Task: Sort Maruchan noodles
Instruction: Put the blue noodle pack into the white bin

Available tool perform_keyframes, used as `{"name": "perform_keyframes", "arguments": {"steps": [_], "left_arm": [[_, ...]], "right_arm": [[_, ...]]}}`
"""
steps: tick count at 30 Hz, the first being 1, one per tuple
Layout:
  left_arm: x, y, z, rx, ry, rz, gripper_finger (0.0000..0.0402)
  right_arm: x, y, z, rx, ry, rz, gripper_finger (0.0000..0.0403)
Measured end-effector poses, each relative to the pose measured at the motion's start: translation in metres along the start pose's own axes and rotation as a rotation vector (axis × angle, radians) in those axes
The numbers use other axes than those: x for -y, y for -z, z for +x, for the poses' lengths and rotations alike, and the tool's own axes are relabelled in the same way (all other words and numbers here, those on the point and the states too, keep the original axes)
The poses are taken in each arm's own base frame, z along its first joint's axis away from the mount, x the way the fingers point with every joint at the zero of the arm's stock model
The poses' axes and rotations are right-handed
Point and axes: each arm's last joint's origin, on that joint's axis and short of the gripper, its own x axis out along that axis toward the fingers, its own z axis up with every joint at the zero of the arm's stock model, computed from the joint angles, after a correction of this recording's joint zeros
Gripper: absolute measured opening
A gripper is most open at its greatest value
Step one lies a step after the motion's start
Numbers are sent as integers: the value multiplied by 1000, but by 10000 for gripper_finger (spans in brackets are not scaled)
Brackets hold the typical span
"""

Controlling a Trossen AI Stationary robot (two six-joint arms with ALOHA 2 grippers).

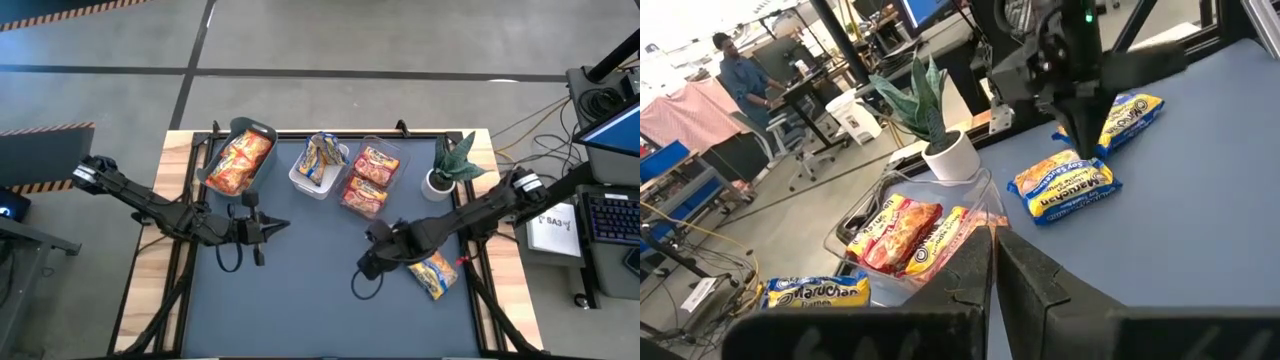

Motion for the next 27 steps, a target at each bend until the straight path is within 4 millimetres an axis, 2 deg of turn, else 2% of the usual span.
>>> {"name": "perform_keyframes", "arguments": {"steps": [4, 10, 14, 21, 25, 27], "left_arm": [[0, 0, 0, 1, 0, -1, 0], [0, 0, 0, 2, -1, -2, 0], [0, 0, 0, 4, -1, -3, 0], [0, 0, 0, 4, -1, -3, 0], [0, 0, 0, 4, -1, -3, 0], [0, 0, 0, 4, -1, -3, 0]], "right_arm": [[19, 9, 22, 34, 165, -2, 9], [51, 19, 53, 11, 317, 58, 9], [60, 23, 62, 29, 344, 84, 9], [57, 22, 65, 75, 298, 102, 9], [40, 15, 71, 150, 129, 153, 9], [26, 10, 73, 189, -5, 122, 9]]}}
